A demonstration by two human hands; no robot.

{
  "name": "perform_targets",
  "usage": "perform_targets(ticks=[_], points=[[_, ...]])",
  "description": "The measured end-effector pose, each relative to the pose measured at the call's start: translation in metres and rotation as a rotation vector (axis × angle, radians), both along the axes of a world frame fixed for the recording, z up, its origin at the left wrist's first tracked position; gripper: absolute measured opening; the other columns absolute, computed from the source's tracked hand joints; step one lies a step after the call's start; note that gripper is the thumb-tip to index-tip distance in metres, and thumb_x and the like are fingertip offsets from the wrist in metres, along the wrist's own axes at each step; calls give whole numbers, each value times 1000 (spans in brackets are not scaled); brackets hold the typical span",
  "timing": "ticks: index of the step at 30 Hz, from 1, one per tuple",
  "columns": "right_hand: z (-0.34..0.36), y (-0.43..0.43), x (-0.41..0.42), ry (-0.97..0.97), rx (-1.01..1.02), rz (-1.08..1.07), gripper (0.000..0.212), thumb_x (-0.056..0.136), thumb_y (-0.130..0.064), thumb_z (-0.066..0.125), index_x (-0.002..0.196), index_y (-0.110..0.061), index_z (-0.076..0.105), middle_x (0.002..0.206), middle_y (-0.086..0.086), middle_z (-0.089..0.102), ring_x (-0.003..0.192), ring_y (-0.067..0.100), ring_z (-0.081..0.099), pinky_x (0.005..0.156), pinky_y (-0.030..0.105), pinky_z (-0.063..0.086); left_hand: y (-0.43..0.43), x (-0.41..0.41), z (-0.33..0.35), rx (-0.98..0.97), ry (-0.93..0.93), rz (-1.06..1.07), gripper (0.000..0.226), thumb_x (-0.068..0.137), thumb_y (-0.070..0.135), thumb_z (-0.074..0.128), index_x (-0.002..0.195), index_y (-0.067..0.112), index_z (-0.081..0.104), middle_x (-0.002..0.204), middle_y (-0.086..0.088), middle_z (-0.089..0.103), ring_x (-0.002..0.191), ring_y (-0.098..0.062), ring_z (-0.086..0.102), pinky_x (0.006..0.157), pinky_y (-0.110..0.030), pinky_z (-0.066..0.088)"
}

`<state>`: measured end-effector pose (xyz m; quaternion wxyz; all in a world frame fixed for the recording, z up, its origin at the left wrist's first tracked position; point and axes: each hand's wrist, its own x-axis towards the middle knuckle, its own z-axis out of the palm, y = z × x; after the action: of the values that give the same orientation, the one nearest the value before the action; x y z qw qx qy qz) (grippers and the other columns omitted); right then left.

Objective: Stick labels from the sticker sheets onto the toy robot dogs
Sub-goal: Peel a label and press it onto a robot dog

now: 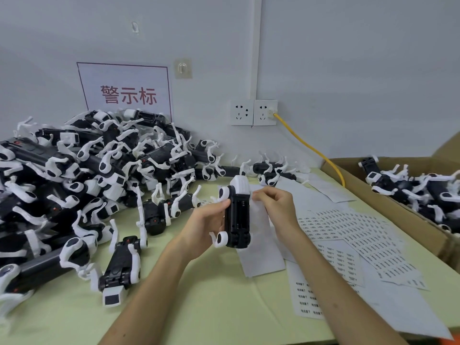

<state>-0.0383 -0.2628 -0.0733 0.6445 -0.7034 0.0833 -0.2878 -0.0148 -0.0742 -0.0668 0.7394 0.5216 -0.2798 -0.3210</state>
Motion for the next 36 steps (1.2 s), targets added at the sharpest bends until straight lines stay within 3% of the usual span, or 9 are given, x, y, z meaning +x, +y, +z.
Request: perform_targets(ticks=[5,7,15,19,22,26,30,33,36], points=[[-1,-1,0,23,49,-1,35,84,-5,68,54,-23,70,66,-9,69,67,6,59,72,27,45,0,1,-1,25,-7,28,43,91,42,56,118,17,78,121,-14,65,112,-33,54,96,-45,44],[-2,-2,1,26,92,-1,34,83,-6,67,53,-21,68,60,-8,63,64,10,53,68,28,42,-1,0,-1,32,-29,35,43,87,45,60,116,18,78,120,-16,60,110,-34,49,93,-44,42],[1,-5,-2,3,84,100,16,79,-12,72,63,-18,75,66,-4,65,63,9,56,64,24,45,-1,-2,1,28,-57,46,43,88,46,59,116,19,78,115,-14,64,102,-33,51,81,-35,46],[0,-5,0,10,-18,97,29,84,-4,73,65,-26,77,71,-10,71,68,0,62,68,20,46,1,-1,1,-17,-33,54,41,94,42,51,117,22,79,114,-3,74,101,-17,69,82,-26,57],[-3,-5,2,25,-35,53,29,83,-6,72,59,-23,74,64,-10,67,62,1,57,68,24,44,1,-1,1,-5,-6,44,42,93,43,52,116,20,78,115,-6,72,103,-21,67,85,-31,56],[-4,-8,5,39,-24,-2,28,84,-9,73,57,-16,70,59,-7,60,60,6,53,71,31,46,0,-3,0,34,-50,31,40,92,41,52,111,22,81,110,-2,76,94,-15,72,75,-22,56],[-1,-9,1,38,21,74,16,81,-14,76,66,-13,75,72,3,68,70,14,61,73,34,51,-1,-2,0,31,-52,40,42,92,43,52,116,21,79,114,-4,75,97,-17,69,78,-24,57],[-1,-8,1,54,-21,115,18,83,-9,77,68,-19,77,74,-3,72,72,8,64,73,30,50,0,1,-1,11,-36,46,45,94,45,51,122,20,76,115,-6,73,101,-20,67,82,-31,55],[-2,-7,2,65,-30,64,17,83,-5,74,68,-12,76,70,-2,70,71,10,61,77,33,50,0,1,-2,16,-49,38,41,94,42,50,113,19,79,108,-7,74,95,-23,67,78,-31,53]])
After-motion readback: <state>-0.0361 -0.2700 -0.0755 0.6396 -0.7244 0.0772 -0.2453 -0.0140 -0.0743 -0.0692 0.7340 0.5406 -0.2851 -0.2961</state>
